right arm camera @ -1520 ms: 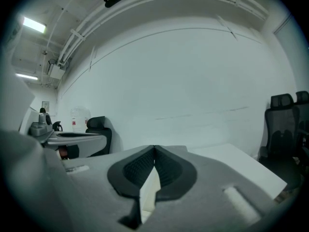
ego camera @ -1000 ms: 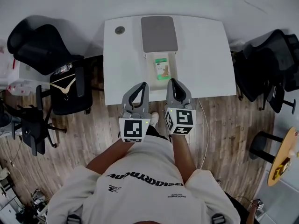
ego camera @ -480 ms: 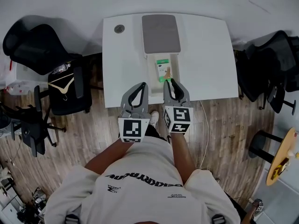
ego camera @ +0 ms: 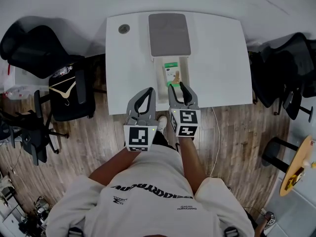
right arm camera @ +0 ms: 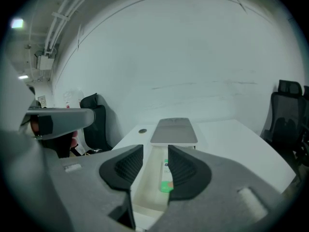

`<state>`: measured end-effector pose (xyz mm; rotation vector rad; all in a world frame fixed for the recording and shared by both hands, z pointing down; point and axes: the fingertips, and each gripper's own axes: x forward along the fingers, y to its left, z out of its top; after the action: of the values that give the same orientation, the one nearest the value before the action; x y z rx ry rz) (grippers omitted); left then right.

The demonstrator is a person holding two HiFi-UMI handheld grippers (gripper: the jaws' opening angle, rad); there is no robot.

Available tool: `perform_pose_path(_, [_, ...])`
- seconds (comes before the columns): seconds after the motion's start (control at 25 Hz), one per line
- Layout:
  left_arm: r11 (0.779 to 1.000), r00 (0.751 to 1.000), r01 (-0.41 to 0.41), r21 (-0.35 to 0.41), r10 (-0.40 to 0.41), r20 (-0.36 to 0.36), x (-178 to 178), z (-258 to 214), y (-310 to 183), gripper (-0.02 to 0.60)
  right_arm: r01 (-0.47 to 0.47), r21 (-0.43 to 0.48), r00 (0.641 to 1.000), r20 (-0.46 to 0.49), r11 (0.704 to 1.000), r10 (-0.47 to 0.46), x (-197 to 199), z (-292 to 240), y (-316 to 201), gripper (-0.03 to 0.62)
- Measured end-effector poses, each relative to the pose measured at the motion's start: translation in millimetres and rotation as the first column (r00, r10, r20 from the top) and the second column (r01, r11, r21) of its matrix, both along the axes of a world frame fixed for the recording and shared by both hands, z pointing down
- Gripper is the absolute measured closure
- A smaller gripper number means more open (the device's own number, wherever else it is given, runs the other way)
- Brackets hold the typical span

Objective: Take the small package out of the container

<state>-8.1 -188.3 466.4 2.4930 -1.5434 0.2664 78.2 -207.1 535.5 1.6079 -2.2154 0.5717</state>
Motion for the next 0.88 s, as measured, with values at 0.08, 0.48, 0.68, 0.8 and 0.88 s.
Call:
perform_pose_path(0.08, [1.0,1.0,0.004,-0.003,-0.004,0.0,0.3,2.1,-1.4,0.58,0.01,-0.024,1.0,-0.005,1.0,-0.01,-0.8,7.2,-3.3,0.432])
perform_pose_path(0.48, [0.999,1.0,0.027,-0.024,-0.026,0.005,1.5,13.5,-13.5,0.58,0.016,-0.122,0.999,-0.041,0.992,-0.021,6.1,47.3,-26.5,0.358])
perform_pose_path(0.68, [0.999,1.0,0.029,-0.036,-0.029,0.012,0.7,19.7,-16.2,0.58,0.006,-0.181,0.998,-0.063,0.983,-0.018,8.9,70.0,-30.7,0.335])
perform_pose_path(0.8, [0.999,0.999,0.033,-0.042,-0.032,0.018,0.6,24.2,-22.2,0.58,0.005,-0.215,0.997,-0.069,0.977,-0.02,9.7,85.6,-36.8,0.315])
perform_pose_path(0.88, [0.998,0.999,0.035,-0.046,-0.034,0.016,1.8,26.2,-26.0,0.58,0.006,-0.238,0.997,-0.079,0.971,-0.025,11.5,95.2,-40.2,0.306])
